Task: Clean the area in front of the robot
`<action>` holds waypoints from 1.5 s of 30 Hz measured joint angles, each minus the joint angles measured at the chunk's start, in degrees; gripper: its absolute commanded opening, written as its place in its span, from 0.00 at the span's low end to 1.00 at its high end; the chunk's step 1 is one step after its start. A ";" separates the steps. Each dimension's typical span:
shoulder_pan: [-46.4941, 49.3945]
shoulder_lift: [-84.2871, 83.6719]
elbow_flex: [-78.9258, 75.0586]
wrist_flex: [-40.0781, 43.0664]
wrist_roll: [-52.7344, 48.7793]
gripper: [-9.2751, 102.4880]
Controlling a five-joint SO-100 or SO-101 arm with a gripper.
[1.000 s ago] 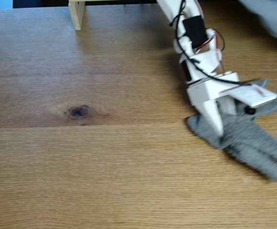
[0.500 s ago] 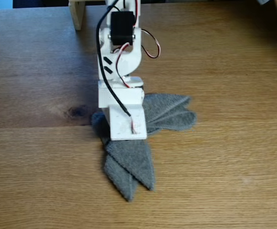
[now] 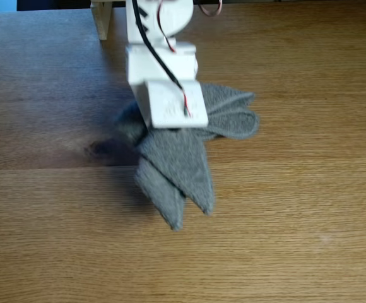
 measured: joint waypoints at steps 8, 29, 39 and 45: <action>15.29 20.21 26.37 -3.69 -7.12 0.08; 47.46 30.67 77.52 -31.11 -28.39 0.35; 38.85 39.29 78.84 -36.30 -18.72 0.37; 25.22 48.34 79.01 -31.90 -12.57 0.28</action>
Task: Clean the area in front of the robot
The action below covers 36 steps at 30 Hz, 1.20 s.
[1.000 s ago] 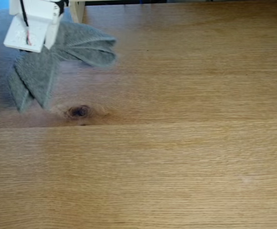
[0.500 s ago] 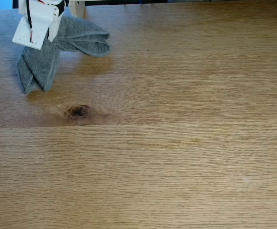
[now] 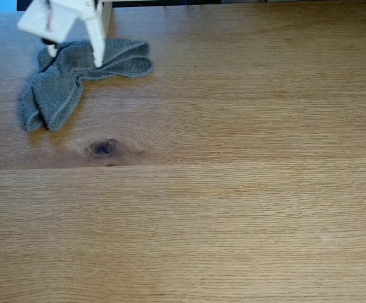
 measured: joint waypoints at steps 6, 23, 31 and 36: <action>-16.96 6.86 0.00 7.21 9.76 0.08; -32.87 29.79 7.29 25.75 39.64 0.08; -33.31 53.09 30.50 25.05 35.24 0.08; -34.01 67.59 46.85 25.05 32.26 0.08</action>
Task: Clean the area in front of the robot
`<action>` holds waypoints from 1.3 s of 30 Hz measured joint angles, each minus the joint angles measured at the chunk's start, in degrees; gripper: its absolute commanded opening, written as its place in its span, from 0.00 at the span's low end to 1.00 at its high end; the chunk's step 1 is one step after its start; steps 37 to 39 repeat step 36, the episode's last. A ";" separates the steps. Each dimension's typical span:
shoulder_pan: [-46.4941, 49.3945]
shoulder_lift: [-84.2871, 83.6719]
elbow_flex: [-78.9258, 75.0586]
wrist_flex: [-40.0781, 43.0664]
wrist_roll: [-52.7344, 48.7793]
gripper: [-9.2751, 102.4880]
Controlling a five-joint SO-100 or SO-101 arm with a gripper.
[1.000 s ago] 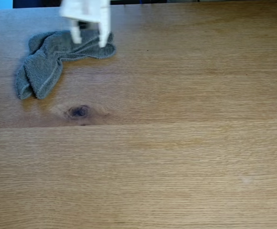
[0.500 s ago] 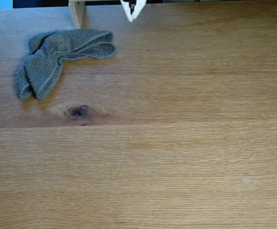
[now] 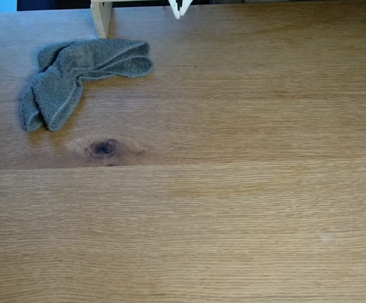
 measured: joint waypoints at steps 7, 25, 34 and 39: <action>-0.88 17.58 17.40 2.11 -5.98 0.08; -0.97 25.22 17.84 6.15 -8.35 0.11; -0.97 25.22 17.84 6.15 -8.35 0.10; -0.97 25.22 17.84 6.15 -8.35 0.10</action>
